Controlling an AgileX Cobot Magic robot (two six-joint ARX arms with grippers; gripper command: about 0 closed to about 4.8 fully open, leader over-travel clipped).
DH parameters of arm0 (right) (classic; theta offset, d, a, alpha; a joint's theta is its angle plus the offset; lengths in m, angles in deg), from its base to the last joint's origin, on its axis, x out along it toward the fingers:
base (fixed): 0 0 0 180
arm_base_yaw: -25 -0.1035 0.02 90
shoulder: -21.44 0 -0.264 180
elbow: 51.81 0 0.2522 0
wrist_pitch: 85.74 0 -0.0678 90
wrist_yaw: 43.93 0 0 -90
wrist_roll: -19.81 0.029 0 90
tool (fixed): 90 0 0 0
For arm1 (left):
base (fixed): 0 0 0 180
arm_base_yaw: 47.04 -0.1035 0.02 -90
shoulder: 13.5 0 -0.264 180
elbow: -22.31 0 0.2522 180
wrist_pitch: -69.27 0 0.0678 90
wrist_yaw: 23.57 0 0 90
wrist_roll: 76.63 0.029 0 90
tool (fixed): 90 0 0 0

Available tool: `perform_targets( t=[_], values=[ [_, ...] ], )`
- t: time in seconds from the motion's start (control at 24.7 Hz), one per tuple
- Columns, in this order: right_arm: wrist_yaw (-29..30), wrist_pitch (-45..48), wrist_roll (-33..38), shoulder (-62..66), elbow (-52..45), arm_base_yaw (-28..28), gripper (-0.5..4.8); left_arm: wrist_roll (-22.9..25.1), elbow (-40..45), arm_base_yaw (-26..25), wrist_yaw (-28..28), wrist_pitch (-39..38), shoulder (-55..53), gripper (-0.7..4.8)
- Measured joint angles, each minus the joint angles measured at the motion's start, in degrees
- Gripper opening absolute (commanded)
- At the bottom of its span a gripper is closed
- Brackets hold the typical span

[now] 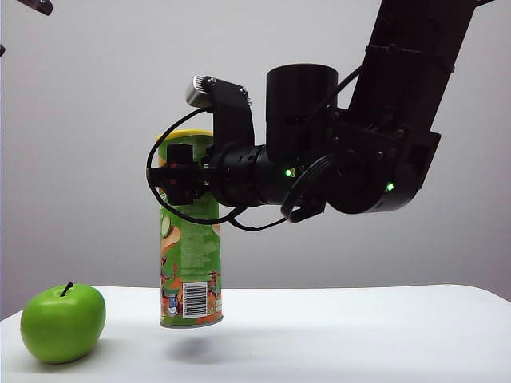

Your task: Pick up the green bucket of chips from the desk, place it near the apple, and finally stand it up.

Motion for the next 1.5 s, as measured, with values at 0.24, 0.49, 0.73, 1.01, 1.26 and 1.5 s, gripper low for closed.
perform_targets(
  t=[0.24,0.49,0.73,1.01,1.26,1.5],
  values=[
    [-0.87,0.04,1.27,3.78,1.46,-1.73,2.29,-0.87,0.00,0.02,2.34,0.04,0.37,4.79],
    [-0.92,0.79,1.46,5.55,3.39,-3.17,2.29,1.14,0.00,0.02,5.49,-0.15,1.62,4.79],
    [-3.87,2.23,1.68,6.40,3.52,-2.71,2.29,3.56,0.00,0.02,8.76,-2.47,3.21,4.79],
    [-4.13,2.43,1.64,6.69,3.72,-2.49,2.45,4.11,0.00,0.02,10.01,-3.61,3.19,4.79],
    [-4.13,2.25,1.66,6.80,3.78,-2.49,2.80,4.26,0.00,0.02,10.03,-3.69,3.19,4.79],
    [-4.13,1.92,2.08,6.80,3.78,-2.51,4.59,4.26,0.00,0.02,10.03,-3.69,3.19,4.79]
  ],
)
